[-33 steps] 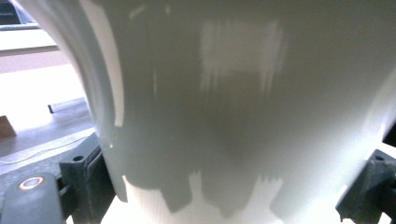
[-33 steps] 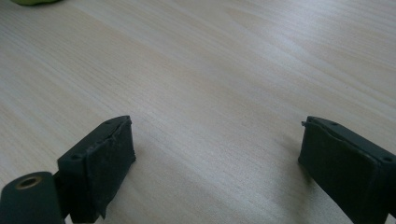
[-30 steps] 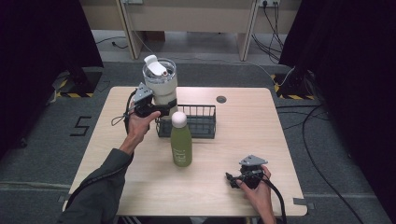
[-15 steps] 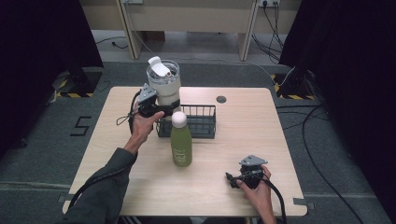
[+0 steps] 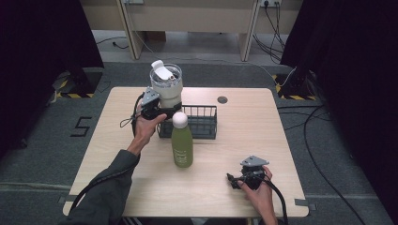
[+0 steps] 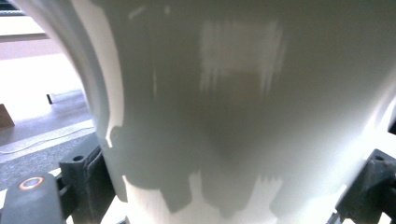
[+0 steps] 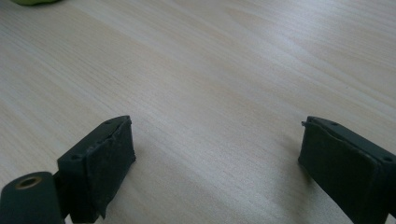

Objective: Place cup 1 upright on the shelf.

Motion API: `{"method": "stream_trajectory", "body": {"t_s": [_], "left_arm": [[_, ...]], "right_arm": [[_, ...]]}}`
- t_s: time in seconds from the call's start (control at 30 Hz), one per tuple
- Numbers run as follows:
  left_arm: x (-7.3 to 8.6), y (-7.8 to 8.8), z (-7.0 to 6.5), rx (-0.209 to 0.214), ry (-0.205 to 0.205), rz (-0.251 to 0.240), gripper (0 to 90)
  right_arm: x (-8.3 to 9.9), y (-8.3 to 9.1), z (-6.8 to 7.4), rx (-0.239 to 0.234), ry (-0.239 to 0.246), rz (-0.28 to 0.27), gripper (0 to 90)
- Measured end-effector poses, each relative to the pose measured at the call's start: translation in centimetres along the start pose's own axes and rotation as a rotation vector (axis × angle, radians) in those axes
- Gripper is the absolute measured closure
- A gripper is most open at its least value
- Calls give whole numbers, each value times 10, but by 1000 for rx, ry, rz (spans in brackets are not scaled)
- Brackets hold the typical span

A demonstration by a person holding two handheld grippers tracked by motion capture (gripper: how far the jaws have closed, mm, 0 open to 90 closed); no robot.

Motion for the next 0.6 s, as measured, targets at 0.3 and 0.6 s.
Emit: {"method": "stream_trajectory", "body": {"t_s": [0.3, 0.6], "left_arm": [[10, -1, 3, -8, -2, 7, 111], [19, -5, 4, -8, 2, 13, 111]], "right_arm": [[0, 0, 0, -1, 0, 0, 105], [0, 0, 0, -1, 1, 0, 105]]}}
Point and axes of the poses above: each handheld gripper's, and its own axes: y roughly backward along the jaws, x roughly out of its underside, z roughly to its left, the point moved 8 cm from there along -y, roughly forward along the jaws
